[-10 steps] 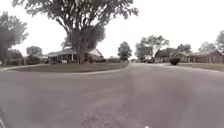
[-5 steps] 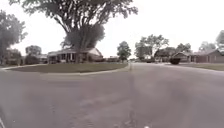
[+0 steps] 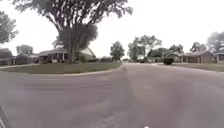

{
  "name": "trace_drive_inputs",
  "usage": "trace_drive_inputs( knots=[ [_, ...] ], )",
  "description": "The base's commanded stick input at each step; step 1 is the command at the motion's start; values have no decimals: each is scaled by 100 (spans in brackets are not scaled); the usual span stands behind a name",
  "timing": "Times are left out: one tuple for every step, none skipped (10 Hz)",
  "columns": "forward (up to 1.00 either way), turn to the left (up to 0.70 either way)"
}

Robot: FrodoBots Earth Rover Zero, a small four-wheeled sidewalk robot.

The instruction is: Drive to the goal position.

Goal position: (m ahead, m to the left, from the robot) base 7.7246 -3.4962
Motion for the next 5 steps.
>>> trace_drive_inputs(
  knots=[
    [70,0],
    [70,0],
    [70,0],
    [70,-8],
    [70,-21]
  ],
)
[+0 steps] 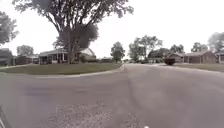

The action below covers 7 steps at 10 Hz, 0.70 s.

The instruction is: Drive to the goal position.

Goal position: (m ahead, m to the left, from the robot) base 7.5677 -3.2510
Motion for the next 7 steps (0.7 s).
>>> trace_drive_inputs(
  knots=[
    [70,-35],
    [70,-35],
    [70,-35],
    [70,-35],
    [70,-35],
    [70,-35],
    [70,-35]
  ],
)
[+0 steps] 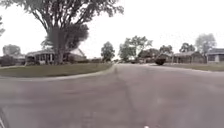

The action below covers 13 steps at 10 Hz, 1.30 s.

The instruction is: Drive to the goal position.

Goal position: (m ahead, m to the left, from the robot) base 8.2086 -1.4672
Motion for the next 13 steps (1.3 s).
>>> trace_drive_inputs(
  knots=[
    [70,-35],
    [70,-35],
    [70,-35],
    [70,-35],
    [70,-33],
    [70,-25],
    [70,-17],
    [70,-9],
    [70,-1],
    [70,0],
    [70,0],
    [70,0],
    [70,0]
  ],
)
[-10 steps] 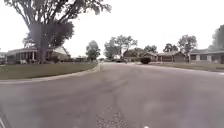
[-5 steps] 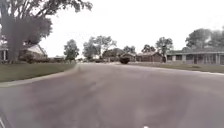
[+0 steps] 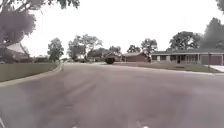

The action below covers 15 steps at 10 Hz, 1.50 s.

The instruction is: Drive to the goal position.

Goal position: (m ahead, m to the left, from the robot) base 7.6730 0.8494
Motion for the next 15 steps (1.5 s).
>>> trace_drive_inputs(
  knots=[
    [70,0],
    [70,20],
    [70,35],
    [70,35],
    [70,35],
    [70,35],
    [70,35],
    [70,35],
    [70,35],
    [70,35],
    [70,33],
    [70,6],
    [70,0],
    [70,0],
    [70,0]
  ],
)
